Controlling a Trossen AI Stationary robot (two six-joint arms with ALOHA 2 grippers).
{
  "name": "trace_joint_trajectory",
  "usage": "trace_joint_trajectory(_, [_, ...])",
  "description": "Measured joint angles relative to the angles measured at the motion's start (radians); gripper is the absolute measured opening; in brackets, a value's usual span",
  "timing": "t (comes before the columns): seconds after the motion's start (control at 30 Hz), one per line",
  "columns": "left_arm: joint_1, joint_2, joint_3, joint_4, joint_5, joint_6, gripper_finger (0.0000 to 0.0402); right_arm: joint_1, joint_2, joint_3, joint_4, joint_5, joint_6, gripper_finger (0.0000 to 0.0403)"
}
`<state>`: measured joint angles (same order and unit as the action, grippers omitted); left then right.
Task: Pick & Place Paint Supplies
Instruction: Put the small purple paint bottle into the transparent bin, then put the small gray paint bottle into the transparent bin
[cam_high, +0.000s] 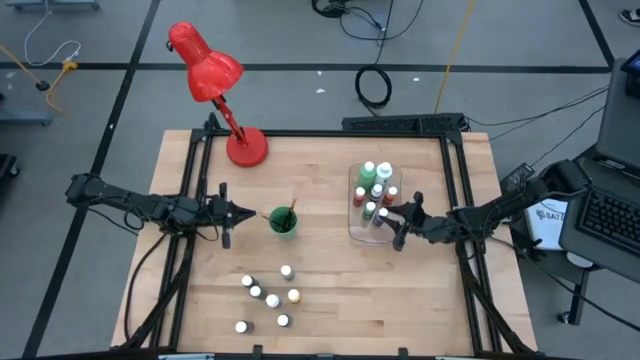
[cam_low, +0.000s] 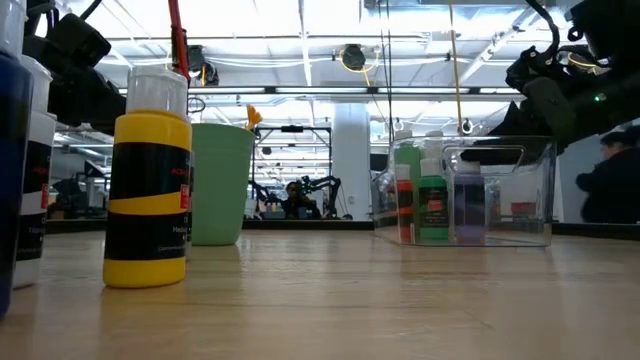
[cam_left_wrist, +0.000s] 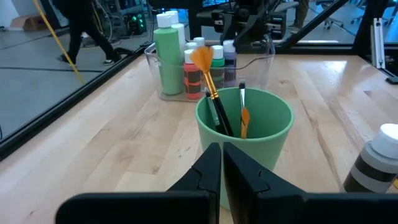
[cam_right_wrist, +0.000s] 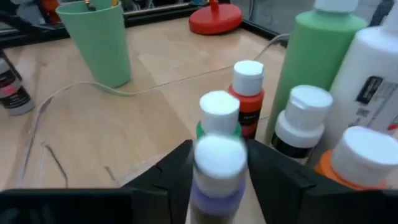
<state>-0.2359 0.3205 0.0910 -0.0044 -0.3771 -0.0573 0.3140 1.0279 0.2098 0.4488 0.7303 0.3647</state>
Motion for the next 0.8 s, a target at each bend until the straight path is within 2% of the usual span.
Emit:
trace_joint_trajectory(0.23, [0.0,0.0,0.0,0.001,0.0,-0.007,0.0021,-0.02,0.002,-0.002,0.045,-0.003,0.024,0.0196])
trace_joint_trajectory(0.43, [0.0,0.0,0.0,0.0,0.0,-0.001,0.0021,-0.012,-0.022,-0.001,0.36,-0.002,-0.181,0.0224])
trace_joint_trajectory(0.5, [0.0,0.0,0.0,0.0,0.0,-0.001,0.0021,0.004,-0.049,0.031,0.38,0.006,-0.216,0.0226])
trace_joint_trajectory(0.6, [0.0,0.0,0.0,-0.001,0.0,-0.004,0.0021,0.07,-0.07,0.134,0.291,0.004,-0.305,0.0216])
trace_joint_trajectory(0.7, [0.0,0.0,0.0,-0.012,0.0,-0.014,0.0021,0.188,-0.04,0.274,0.098,0.027,-0.356,0.0188])
trace_joint_trajectory(0.73, [0.0,0.0,0.0,-0.019,0.0,-0.026,0.0021,0.231,-0.021,0.32,0.014,0.093,-0.348,0.0174])
trace_joint_trajectory(0.8, [0.0,0.0,0.0,-0.024,0.002,-0.063,0.0021,0.306,0.005,0.385,-0.184,0.29,-0.269,0.0145])
